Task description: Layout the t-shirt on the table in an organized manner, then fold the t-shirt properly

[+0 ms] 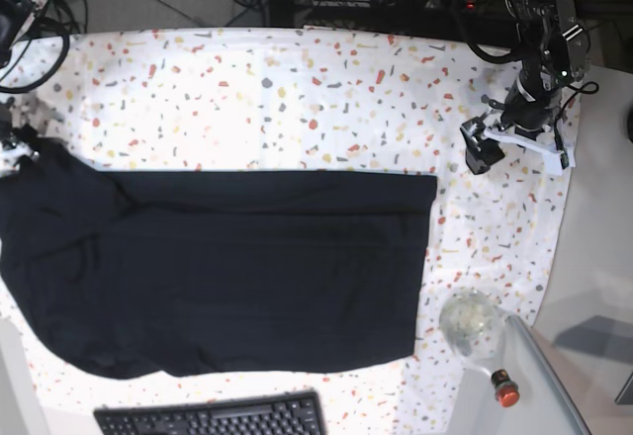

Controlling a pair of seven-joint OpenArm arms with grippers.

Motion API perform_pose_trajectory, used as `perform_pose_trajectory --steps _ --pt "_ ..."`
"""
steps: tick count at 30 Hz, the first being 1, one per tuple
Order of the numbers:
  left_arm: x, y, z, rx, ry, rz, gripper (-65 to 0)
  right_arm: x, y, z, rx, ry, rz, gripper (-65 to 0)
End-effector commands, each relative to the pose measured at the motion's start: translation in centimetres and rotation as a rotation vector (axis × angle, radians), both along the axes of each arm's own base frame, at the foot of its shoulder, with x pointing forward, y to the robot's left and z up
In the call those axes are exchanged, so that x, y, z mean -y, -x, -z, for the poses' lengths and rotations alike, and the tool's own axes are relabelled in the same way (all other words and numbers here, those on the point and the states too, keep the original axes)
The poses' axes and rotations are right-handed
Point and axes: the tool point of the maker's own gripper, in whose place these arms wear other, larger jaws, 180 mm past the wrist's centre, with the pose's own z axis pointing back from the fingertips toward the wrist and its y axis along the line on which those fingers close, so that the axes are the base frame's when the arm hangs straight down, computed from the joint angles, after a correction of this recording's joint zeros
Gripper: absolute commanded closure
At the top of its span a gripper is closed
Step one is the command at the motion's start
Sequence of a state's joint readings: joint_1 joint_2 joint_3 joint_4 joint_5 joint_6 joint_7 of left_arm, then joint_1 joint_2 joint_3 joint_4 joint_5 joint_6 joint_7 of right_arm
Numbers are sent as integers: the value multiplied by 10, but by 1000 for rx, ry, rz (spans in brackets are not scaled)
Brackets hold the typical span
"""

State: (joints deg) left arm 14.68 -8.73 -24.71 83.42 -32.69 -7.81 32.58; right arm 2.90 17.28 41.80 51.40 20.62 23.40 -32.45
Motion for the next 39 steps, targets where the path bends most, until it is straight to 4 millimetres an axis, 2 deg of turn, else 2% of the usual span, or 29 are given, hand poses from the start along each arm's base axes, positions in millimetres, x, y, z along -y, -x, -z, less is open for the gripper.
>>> perform_pose_trajectory --steps 1,2,8,10,13,20,23,25,29,31,35,38,39 --pt "-4 -8 -12 45 -16 6 -607 7 -11 -14 50 19 -30 -51" --pt "-4 -8 -12 45 -16 6 -607 5 -13 -16 60 15 -49 0" --pt "-4 -8 -12 42 -20 11 -607 -4 -33 -26 69 -12 -101 0" --pt "-4 -8 -11 41 -20 11 -607 -3 -43 -38 77 1 -121 0" --pt "-4 -8 -11 40 -19 10 -607 2 -58 -67 113 62 -157 0" --pt "-4 -7 -10 37 -18 9 -606 -15 -127 -130 207 159 -305 0" --pt "-3 -7 -10 36 -18 11 -606 -26 -154 -151 260 181 -342 0" --pt "-3 -7 -10 36 -18 11 -606 -25 -173 -163 295 184 -309 0" --pt "-3 -6 -8 32 -18 11 -606 -23 -200 -169 325 174 -267 0" --pt "-3 -1 -5 14 -33 20 -606 -25 -213 -166 330 164 -269 0" --pt "23 0 9 -56 -141 171 -606 -29 -235 -164 407 153 -239 0" --pt "39 2 17 -86 -187 244 -606 -32 -248 -171 474 169 -229 0" --pt "42 3 18 -87 -181 249 -606 -33 -249 -171 470 177 -241 -32"
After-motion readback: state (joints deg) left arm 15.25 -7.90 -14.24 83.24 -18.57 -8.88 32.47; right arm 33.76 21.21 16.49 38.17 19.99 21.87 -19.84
